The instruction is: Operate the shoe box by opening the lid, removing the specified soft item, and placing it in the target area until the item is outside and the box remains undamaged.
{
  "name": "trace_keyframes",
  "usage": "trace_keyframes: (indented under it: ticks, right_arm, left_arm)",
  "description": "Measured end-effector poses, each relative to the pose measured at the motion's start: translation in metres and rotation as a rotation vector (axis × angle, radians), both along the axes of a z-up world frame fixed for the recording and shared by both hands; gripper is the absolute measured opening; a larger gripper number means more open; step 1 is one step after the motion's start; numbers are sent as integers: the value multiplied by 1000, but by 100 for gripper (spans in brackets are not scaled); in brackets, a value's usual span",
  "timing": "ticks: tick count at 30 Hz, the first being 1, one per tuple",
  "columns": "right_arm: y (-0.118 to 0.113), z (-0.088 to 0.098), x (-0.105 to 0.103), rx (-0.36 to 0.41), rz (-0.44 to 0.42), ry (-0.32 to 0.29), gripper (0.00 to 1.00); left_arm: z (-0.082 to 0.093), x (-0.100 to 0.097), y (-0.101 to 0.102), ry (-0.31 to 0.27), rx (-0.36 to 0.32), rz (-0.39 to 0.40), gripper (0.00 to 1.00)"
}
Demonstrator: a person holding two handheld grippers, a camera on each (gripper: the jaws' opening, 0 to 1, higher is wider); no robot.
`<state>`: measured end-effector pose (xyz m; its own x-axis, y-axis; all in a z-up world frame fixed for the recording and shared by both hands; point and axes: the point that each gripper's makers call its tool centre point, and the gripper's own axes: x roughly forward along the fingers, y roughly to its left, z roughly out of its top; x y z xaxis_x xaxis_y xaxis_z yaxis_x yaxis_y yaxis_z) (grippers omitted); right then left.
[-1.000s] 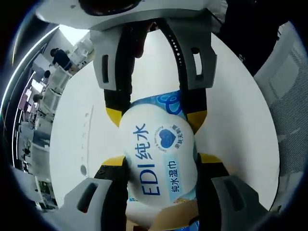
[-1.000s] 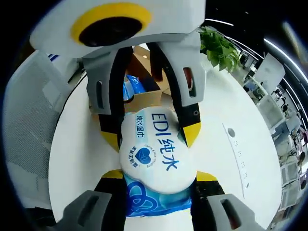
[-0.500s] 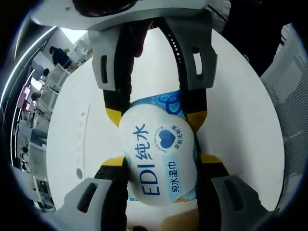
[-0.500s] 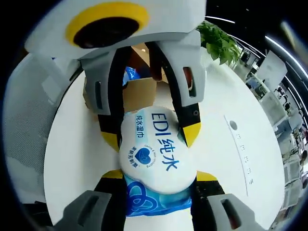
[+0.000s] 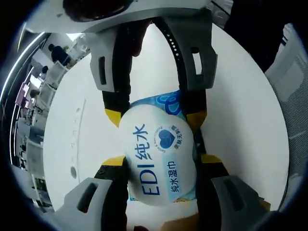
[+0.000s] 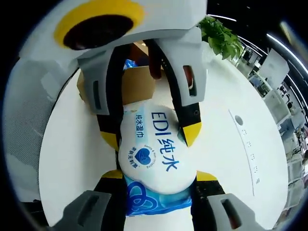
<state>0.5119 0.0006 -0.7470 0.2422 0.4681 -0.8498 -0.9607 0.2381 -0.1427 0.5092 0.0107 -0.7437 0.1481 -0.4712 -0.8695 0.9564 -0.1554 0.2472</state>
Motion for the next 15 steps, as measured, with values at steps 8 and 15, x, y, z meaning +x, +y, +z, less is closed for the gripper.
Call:
trace_keyframes:
  ticks: [8, 15]
  right_arm:
    - [-1, -11, -1, 13, -3, 8, 49]
    - [0, -14, 0, 25, -9, -3, 50]
  left_arm:
    - [-8, 1, 0, 14, -3, 3, 56]
    - [-12, 4, -1, 12, 0, -6, 56]
